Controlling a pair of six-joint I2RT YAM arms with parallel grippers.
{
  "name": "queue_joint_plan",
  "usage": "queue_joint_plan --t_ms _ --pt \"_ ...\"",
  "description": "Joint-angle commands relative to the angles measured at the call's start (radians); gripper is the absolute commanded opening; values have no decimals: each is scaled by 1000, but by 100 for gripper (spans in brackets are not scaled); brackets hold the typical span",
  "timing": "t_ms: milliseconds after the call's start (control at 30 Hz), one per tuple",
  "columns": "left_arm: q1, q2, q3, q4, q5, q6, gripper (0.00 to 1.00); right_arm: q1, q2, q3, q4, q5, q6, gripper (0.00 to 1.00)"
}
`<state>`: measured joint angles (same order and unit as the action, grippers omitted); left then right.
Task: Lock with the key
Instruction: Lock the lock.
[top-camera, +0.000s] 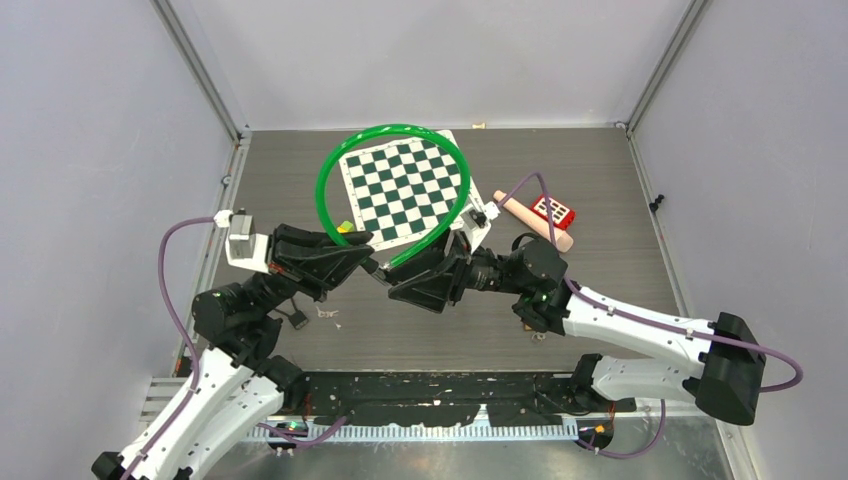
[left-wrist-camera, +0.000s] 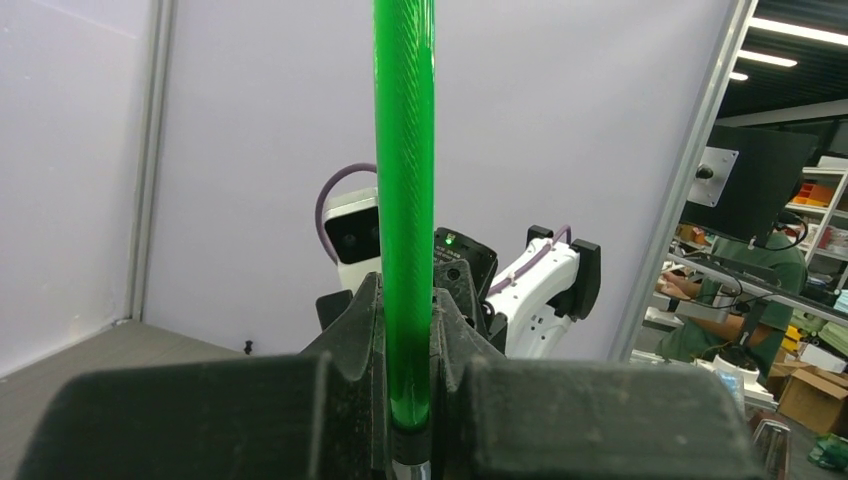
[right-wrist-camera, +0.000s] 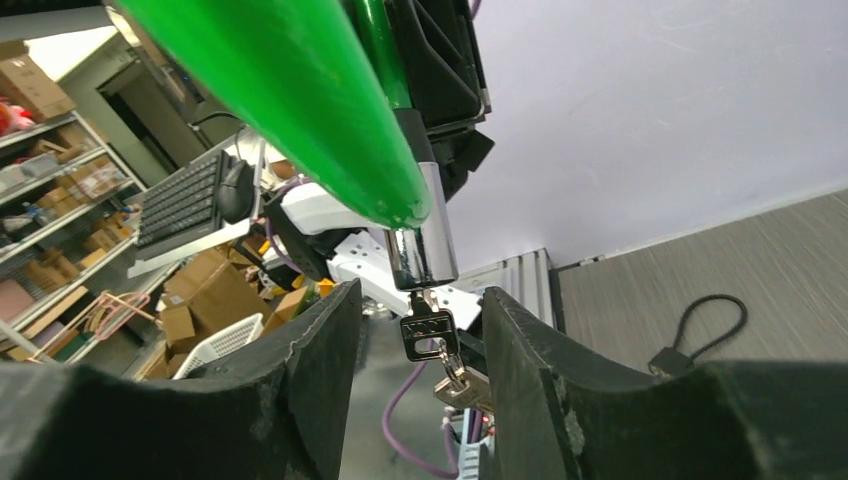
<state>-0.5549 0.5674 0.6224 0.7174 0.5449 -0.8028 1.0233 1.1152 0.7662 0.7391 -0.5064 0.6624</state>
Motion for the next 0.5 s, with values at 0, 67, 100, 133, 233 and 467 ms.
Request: queue_joint_plan --t_ms 0,67,100,133,233,467 --pt "1 4 42 139 -9 -10 0 -1 5 4 156 -56 57 51" --pt "2 5 43 144 -8 -10 0 -2 7 1 161 -57 59 48" --pt "1 3 43 145 -8 -9 0 -2 5 0 159 -55 58 46" --pt "1 1 43 145 -9 -9 0 -2 4 -3 151 -50 53 42" --pt "2 -3 47 145 -12 -7 0 -2 -5 -10 144 -55 28 42" --pt "1 0 57 148 5 -20 0 -1 -16 -12 80 -63 -26 56"
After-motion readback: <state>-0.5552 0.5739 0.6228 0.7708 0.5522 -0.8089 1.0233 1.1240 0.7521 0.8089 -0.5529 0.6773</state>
